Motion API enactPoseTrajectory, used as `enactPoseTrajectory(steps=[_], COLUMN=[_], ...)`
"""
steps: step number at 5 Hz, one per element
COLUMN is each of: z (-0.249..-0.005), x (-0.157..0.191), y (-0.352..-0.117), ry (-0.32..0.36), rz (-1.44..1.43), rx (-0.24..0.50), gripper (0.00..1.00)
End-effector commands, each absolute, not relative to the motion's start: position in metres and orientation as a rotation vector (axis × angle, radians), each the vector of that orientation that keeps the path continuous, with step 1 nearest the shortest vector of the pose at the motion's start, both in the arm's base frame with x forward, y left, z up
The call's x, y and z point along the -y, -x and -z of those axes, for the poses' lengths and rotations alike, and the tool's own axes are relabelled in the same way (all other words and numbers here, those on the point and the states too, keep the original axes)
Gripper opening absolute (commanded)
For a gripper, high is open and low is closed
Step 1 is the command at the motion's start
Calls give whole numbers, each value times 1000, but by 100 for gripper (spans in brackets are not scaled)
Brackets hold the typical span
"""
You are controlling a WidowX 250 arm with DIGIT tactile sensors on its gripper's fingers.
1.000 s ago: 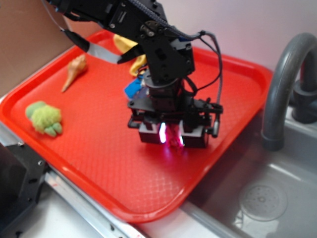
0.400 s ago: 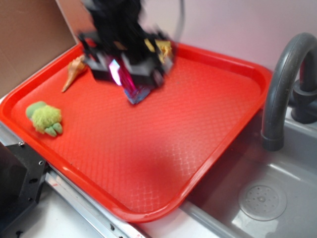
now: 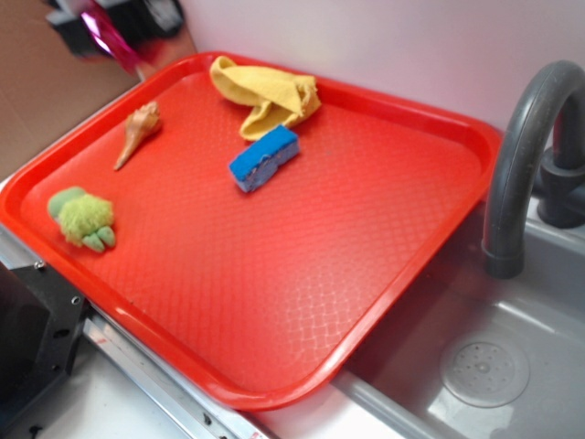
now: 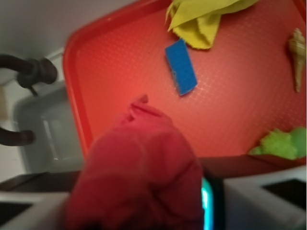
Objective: Grab the red paper.
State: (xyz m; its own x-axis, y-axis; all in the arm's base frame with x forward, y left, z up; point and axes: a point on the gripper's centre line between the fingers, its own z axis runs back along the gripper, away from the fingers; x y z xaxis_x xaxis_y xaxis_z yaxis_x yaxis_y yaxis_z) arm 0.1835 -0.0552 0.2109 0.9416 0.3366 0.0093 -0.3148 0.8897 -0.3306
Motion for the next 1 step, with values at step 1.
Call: enactPoseTrajectory(steps=[1], z=[-236], x=[23], y=[-174], ry=[333], rz=[-497], rx=[140], gripper=[0])
